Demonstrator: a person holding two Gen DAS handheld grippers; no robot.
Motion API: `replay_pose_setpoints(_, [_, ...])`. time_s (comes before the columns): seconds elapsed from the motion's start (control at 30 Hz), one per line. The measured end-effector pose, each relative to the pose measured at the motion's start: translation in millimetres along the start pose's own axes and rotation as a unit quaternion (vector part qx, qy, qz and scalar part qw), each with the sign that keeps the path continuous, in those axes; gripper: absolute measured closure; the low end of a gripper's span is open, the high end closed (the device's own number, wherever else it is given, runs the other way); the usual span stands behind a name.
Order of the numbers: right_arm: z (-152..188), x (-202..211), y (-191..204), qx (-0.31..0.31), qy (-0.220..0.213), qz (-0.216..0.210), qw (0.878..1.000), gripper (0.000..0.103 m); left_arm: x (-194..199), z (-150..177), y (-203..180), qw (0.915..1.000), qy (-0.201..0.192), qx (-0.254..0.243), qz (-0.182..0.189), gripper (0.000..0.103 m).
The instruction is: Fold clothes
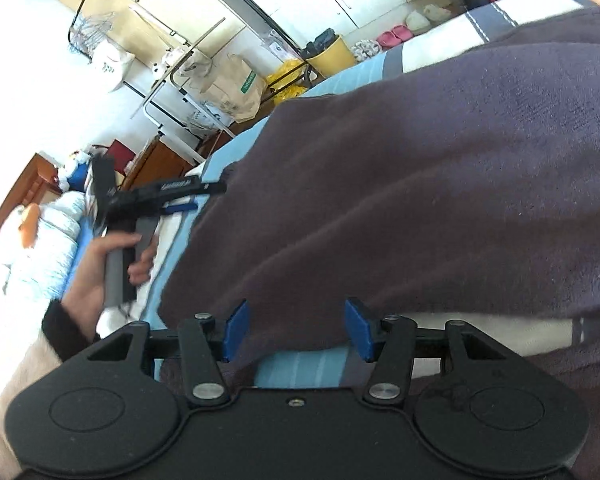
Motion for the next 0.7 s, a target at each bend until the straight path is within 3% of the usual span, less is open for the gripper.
replay_pose_setpoints(0.1, [-0.1,-5.8,-3.9,0.025,0.004,0.019,1.0,0.045,-23.0,-7.6,1.7,0.9993,0.03,-0.008,0.02,0.008])
replay_pose_setpoints(0.13, [-2.9,-8.8,-4.8,0.035,0.003,0.023,0.999,0.045,-32.7,-9.8,3.6,0.9988,0.042,0.011,0.025,0.001])
replay_pose_setpoints(0.2, [-7.0,-14.5,-7.9,0.044,-0.001,0.022,0.999,0.045,-50.0,-11.3,8.8,0.9958,0.063,0.052,0.042,0.001])
replay_pose_setpoints(0.27, [-8.6,-19.2,-13.0,0.034,-0.005,0.007,0.999,0.045,-59.0,-4.5,16.6,0.9894,0.071,0.1,0.079,0.011])
replay_pose_setpoints(0.3, [-9.0,-23.3,-16.6,0.026,-0.005,0.0,1.0,0.045,-57.6,-2.9,16.0,0.9887,0.063,0.098,0.095,0.036])
replay_pose_setpoints(0.33, [-8.5,-25.8,-19.8,0.02,-0.005,-0.004,1.0,0.045,-55.1,-2.6,12.8,0.9882,0.058,0.085,0.114,0.072])
replay_pose_setpoints(0.37, [-7.6,-26.3,-20.8,0.018,-0.006,-0.003,1.0,0.045,-47.5,-1.6,9.7,0.987,0.052,0.08,0.129,0.086])
replay_pose_setpoints(0.5, [-9.7,-24.6,-24.1,0.02,-0.012,0.017,1.0,0.045,9.6,7.9,-4.3,0.9811,0.005,0.078,0.177,0.09])
replay_pose_setpoints(0.57, [-11.8,-16.7,-25.6,0.021,-0.023,0.03,0.999,0.045,50.4,20.3,-15.1,0.9738,-0.013,0.061,0.219,0.09])
replay_pose_setpoints(0.7, [-22.2,10.2,-23.0,0.028,-0.068,0.06,0.995,0.045,124.1,72.5,-51.0,0.9582,-0.012,-0.008,0.286,0.091])
Point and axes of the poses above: each gripper's, at about its wrist camera, not at the fingertips, and x roughly against the way its jaws point, y to its left, z to its underside, the point moved 2 cm from there along -x, roughly the way its jaws point, and after that the axes turned 10 degrees about x, right-handed, at the moved point
